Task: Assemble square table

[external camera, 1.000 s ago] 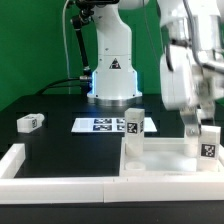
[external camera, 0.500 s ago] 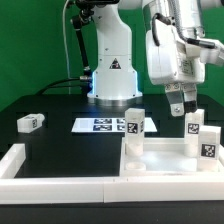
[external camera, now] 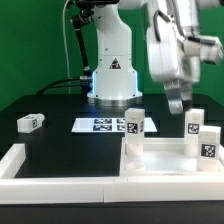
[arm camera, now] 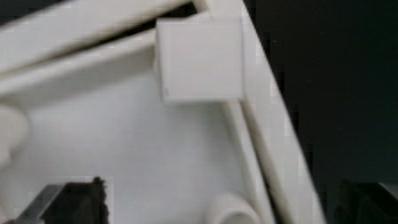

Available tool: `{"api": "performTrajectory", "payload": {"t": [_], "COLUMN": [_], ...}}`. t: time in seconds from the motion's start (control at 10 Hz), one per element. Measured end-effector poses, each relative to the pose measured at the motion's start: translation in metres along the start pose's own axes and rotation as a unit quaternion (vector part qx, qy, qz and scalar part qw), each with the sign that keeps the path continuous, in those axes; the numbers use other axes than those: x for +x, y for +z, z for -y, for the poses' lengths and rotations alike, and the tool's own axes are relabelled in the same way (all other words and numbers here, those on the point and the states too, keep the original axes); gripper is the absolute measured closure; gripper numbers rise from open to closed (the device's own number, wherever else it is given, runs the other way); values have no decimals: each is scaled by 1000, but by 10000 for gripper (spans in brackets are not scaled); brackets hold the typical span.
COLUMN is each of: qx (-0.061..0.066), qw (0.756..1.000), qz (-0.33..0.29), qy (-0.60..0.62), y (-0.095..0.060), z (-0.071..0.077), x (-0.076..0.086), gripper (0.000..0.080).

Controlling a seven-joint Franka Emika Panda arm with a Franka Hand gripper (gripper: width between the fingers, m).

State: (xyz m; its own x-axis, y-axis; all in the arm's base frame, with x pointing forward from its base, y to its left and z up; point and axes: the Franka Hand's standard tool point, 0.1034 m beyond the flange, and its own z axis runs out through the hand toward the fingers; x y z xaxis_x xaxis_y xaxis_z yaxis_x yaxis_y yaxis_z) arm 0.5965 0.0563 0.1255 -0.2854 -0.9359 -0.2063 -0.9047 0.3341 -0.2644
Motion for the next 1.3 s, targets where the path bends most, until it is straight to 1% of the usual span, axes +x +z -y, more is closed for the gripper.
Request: {"api": "performTrajectory", "payload": {"t": [0.1,0.2,0.6,0.7,0.8,0.9,1.0,1.1,1.2,1.3], "qx": [3,2,0,3,8,5,6,0,-2,-4], "qw": [1000,999,987,976,958,944,913,886,876,857], "qz": [6,6,3,1,-5,-10,-22,-32,-35,-35], "qy": [-2,-41,-158,-219,-285,-331,-408,-463,-482,-515], "y": [-16,-18,-15,-16,-22,-30,-37,-43,-45,-45], "z": [-6,-8,-9,-10,-16,-28,-38,-49,-53,-52], "x": [9,11,12,16,34,55,82,109,116,113], "gripper": [150,150,150,150,150,150,150,150,150,150]}}
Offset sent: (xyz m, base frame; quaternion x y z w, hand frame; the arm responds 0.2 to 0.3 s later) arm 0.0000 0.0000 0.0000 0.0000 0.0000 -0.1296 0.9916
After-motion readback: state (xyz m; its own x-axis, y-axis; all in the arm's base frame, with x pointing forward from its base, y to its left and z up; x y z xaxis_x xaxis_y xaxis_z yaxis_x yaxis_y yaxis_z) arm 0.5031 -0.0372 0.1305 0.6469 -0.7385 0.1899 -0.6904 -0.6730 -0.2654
